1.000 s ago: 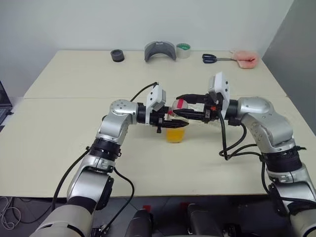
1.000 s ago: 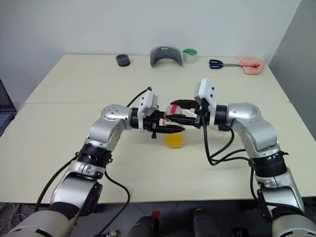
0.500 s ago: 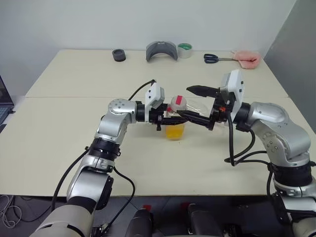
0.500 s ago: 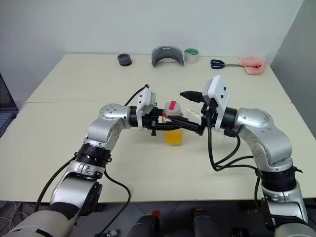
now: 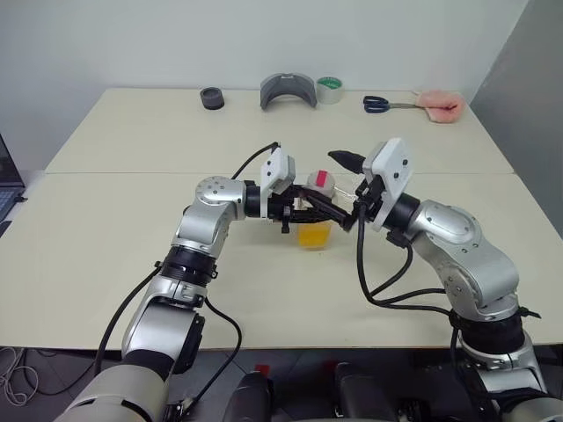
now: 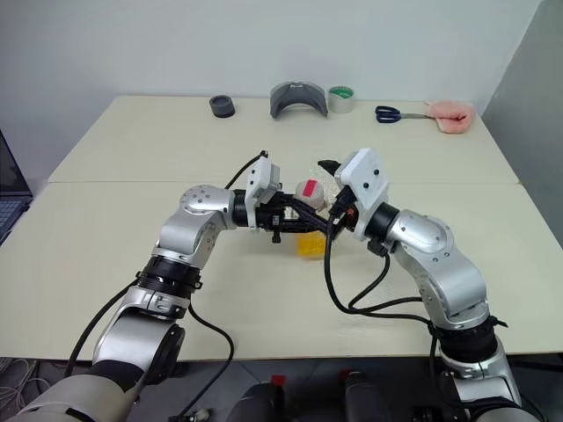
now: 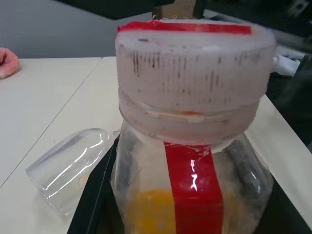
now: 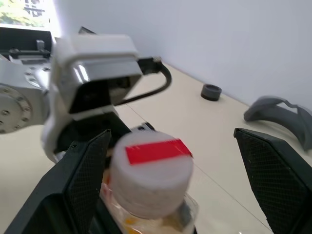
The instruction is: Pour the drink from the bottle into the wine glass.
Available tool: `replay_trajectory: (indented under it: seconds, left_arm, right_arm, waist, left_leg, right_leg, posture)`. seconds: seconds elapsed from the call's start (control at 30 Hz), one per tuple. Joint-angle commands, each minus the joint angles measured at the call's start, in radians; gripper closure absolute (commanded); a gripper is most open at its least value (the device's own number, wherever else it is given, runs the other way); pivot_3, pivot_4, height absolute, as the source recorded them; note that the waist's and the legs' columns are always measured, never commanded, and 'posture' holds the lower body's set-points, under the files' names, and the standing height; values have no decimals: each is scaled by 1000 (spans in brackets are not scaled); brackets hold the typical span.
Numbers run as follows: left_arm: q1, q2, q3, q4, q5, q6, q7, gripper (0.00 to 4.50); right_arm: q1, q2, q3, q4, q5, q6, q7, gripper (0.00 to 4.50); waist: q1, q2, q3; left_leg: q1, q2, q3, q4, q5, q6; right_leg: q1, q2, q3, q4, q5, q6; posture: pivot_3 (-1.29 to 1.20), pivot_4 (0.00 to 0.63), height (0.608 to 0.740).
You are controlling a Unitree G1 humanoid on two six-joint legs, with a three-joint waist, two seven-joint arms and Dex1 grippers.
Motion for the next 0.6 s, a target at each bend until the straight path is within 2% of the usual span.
replay_trajectory:
  seconds: [0.03,0.6]
  left_arm:
    - [-14,5,22,-28,-18,-17,2,2739]
    - [-13,8,17,-23,-18,-17,-2,2739]
  right_arm:
    - [-12,-13,-32,-15,-12,-27,-7,205]
    - [22,-52,-85,-64,49,6,-8,205]
  waist:
    - [-1,0,0]
    - [-1,0,0]
  left_leg:
    - [0,0,0,0,0,0]
    - [0,0,0,0,0,0]
  right_leg:
    - [0,0,0,0,0,0]
    - [0,0,0,0,0,0]
  posture:
    - [0,150,740]
    - [0,150,740]
